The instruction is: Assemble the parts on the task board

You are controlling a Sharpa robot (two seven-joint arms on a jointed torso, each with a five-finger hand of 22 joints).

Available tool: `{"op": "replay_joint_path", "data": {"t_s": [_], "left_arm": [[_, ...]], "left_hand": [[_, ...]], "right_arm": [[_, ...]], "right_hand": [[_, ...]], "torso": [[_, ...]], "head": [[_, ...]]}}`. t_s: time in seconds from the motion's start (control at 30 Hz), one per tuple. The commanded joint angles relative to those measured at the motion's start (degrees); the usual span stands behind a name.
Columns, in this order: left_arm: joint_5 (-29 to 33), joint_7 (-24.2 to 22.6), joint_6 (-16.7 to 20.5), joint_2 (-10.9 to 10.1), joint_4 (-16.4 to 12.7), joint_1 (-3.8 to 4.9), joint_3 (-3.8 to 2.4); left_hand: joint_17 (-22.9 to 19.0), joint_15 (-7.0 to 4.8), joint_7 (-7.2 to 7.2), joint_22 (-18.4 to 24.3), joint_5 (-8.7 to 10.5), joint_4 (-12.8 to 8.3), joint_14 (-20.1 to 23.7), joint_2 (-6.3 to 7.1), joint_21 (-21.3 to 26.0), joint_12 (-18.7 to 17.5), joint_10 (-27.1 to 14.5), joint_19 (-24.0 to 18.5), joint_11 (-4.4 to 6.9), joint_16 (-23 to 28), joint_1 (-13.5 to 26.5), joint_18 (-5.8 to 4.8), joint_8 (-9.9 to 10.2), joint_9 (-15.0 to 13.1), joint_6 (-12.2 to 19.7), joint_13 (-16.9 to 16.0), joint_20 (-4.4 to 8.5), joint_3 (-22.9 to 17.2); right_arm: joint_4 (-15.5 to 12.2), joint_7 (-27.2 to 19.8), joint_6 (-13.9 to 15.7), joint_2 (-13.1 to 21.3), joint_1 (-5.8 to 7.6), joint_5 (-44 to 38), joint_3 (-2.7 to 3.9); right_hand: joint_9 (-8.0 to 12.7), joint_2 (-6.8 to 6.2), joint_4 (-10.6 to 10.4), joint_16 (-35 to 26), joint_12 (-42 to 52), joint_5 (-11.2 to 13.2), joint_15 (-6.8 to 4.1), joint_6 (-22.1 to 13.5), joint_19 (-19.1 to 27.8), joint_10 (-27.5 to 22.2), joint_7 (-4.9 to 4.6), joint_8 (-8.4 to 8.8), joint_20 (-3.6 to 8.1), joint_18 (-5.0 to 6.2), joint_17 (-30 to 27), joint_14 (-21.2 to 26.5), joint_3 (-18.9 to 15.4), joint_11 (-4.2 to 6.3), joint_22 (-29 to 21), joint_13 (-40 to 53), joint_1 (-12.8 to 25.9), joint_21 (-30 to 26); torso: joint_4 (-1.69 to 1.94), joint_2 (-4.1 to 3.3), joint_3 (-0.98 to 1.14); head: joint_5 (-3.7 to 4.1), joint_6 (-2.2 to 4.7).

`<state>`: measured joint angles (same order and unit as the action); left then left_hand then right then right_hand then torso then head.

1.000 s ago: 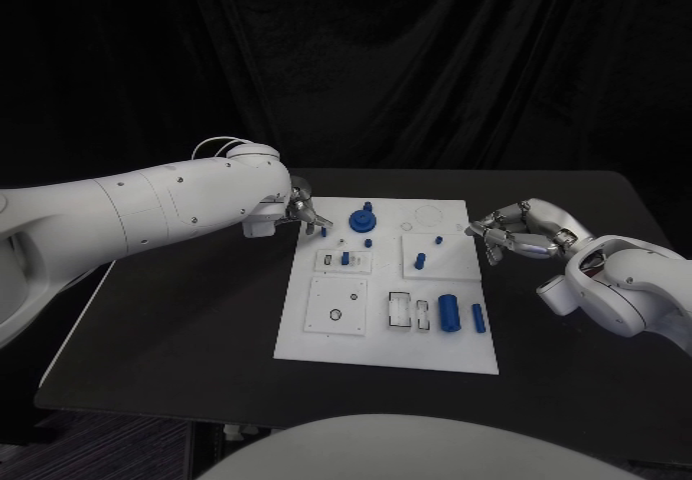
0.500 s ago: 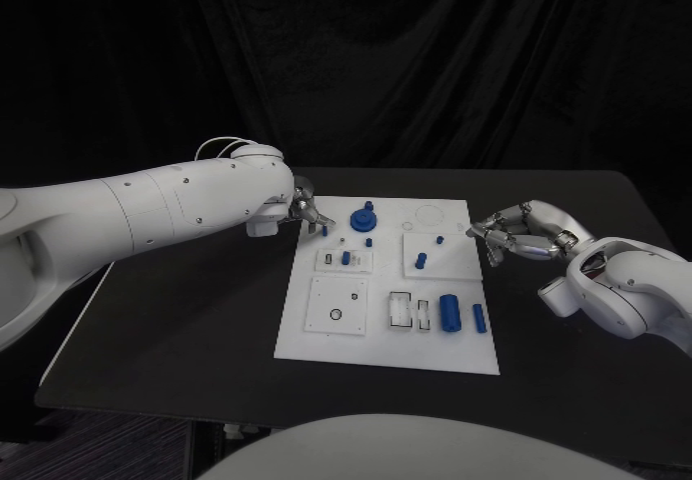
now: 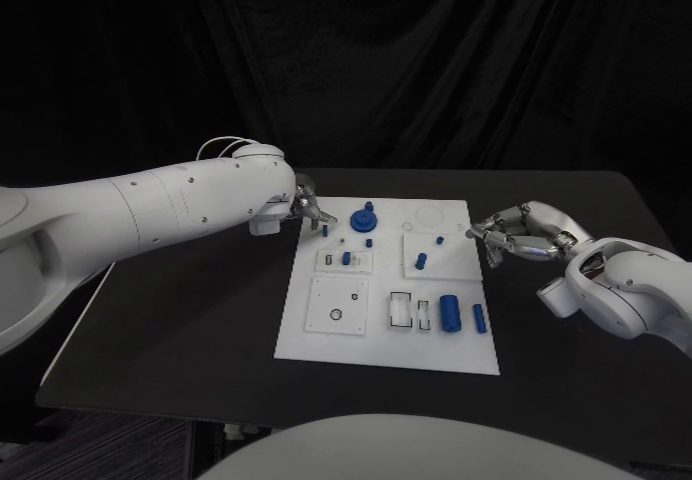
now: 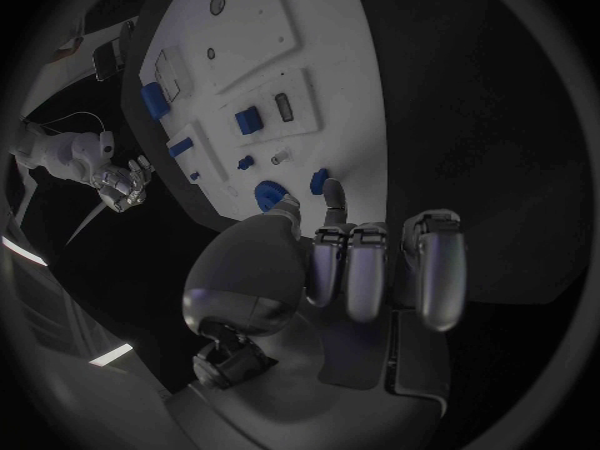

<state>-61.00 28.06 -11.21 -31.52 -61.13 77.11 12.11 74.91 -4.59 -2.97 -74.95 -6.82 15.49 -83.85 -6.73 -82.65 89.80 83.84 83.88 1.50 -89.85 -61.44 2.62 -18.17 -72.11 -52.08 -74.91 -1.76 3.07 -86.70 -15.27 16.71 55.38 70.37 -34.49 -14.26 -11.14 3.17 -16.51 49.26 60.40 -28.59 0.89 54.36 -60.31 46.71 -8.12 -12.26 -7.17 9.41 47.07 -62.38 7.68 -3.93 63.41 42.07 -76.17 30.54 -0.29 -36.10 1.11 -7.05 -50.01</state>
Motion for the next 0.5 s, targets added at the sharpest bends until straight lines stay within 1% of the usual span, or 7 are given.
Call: {"op": "replay_joint_path", "data": {"t_s": [0.03,0.2,0.27,0.33,0.5], "left_arm": [[-0.3,-2.0,1.0,0.3,0.3,-0.22,-0.03],[-0.3,-2.4,1.1,0.7,0.8,-0.35,-0.03],[-0.3,-2.5,1.1,0.9,1.0,-0.40,-0.03],[-0.3,-2.6,1.0,1.0,1.2,-0.46,-0.03],[-0.3,-2.7,0.8,1.3,1.6,-0.64,-0.03]], "left_hand": [[15.1,0.41,0.08,-5.8,-0.34,-0.5,-6.2,0.02,0.3,0.2,6.2,0.0,-0.41,-0.2,-0.7,0.18,0.3,0.1,0.5,-15.1,-0.40,-0.1],[15.1,0.48,-0.01,-5.6,-0.74,-0.8,-6.2,0.10,0.6,0.2,6.2,-0.2,-0.48,-0.2,-1.1,0.26,0.5,0.1,0.7,-15.1,-0.48,-0.3],[15.1,0.63,-0.25,-5.2,-0.88,-1.0,-6.2,0.18,0.9,0.2,6.2,-0.5,-0.66,-0.2,-1.3,0.38,0.9,0.1,1.4,-15.1,-0.60,-0.3],[15.1,0.74,-0.40,-5.1,-1.00,-1.1,-6.2,0.19,1.1,0.2,6.2,-0.7,-0.80,-0.2,-1.4,0.43,1.1,0.0,1.8,-15.1,-0.70,-0.3],[15.1,1.02,-0.70,-4.9,-2.24,-1.6,-6.2,0.19,1.4,0.2,6.2,-0.9,-1.09,-0.2,-1.9,0.50,1.5,-0.1,2.6,-15.1,-0.97,-0.6]], "right_arm": [[0.1,0.9,-0.7,-0.1,-0.24,-0.2,0.04],[0.2,0.9,-0.9,-0.1,-0.38,-0.2,0.04],[0.2,0.9,-0.9,-0.1,-0.42,-0.2,0.04],[0.2,0.9,-0.9,-0.1,-0.44,-0.2,0.04],[0.1,0.9,-1.0,-0.1,-0.47,-0.2,0.05]], "right_hand": [[-0.1,0.44,0.0,0.0,0.2,-0.2,-0.04,0.0,-0.5,0.0,0.34,-0.28,-0.01,1.05,-0.1,0.4,-0.1,-0.05,-0.1,0.0,-0.2,-0.3],[-0.1,0.44,0.0,0.0,0.2,-0.2,-0.04,0.0,-0.5,0.1,0.33,-0.28,-0.01,1.05,-0.1,0.4,-0.1,-0.06,-0.1,-0.1,-0.2,-0.3],[-0.1,0.44,0.0,0.0,0.2,-0.2,-0.04,0.0,-0.5,0.1,0.33,-0.28,-0.01,1.05,-0.1,0.4,-0.1,-0.06,-0.1,-0.1,-0.2,-0.3],[-0.1,0.44,0.0,0.0,0.2,-0.2,-0.04,0.0,-0.5,0.1,0.33,-0.28,-0.01,1.05,-0.1,0.4,-0.1,-0.06,-0.1,-0.1,-0.2,-0.3],[-0.1,0.44,0.0,0.0,0.2,-0.2,-0.04,0.0,-0.5,0.1,0.33,-0.28,-0.01,1.05,-0.1,0.4,-0.1,-0.06,-0.1,-0.1,-0.2,-0.3]], "torso": [[-0.02,0.01,0.00],[-0.03,-0.02,0.07],[0.02,-0.01,0.04],[-0.01,-0.02,0.04],[-0.06,-0.07,0.02]], "head": [[0.05,0.01],[0.01,0.01],[0.08,0.01],[0.05,0.01],[-0.02,0.01]]}}
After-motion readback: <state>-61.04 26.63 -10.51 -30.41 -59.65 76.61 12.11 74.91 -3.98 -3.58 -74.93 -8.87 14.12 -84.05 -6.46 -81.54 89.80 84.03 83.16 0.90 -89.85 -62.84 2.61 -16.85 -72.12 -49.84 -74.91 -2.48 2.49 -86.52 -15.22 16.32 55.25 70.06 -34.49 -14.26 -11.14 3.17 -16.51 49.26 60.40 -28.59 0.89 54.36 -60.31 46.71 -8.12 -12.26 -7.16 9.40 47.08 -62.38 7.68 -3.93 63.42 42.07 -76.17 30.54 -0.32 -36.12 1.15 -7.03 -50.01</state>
